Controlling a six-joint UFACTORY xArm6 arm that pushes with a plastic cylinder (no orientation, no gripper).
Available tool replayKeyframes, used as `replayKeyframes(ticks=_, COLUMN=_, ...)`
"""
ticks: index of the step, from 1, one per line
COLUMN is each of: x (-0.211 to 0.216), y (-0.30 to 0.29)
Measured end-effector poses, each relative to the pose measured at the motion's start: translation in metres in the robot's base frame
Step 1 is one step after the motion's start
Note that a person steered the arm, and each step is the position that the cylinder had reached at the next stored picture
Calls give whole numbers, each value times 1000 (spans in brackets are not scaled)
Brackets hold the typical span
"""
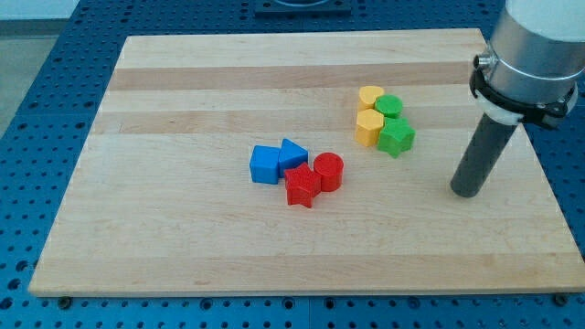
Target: Move the green blocks towards the top
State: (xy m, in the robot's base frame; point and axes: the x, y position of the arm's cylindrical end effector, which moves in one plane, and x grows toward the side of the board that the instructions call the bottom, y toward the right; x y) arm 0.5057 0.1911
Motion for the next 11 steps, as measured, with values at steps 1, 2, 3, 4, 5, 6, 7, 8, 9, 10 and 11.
replayKeyframes(ticks=1, x=-13, y=-28)
replayKeyframes(ticks=2, x=-25, y=-61)
replayKeyframes(ticks=3, x=-25, y=-61)
replayKeyframes(ticks=4, x=-26, y=-77)
replayKeyframes(ticks=5, x=-51, y=-66)
replayKeyframes(ticks=6, x=-122, y=-36)
replayKeyframes(ticks=7, x=-122, y=-36)
replayKeyframes(ticks=8, x=-133, y=-34)
replayKeyframes(ticks=9, x=-179, y=-17)
replayKeyframes(ticks=10, x=-172, y=-16)
replayKeyframes(ticks=11, x=-97, y=-18)
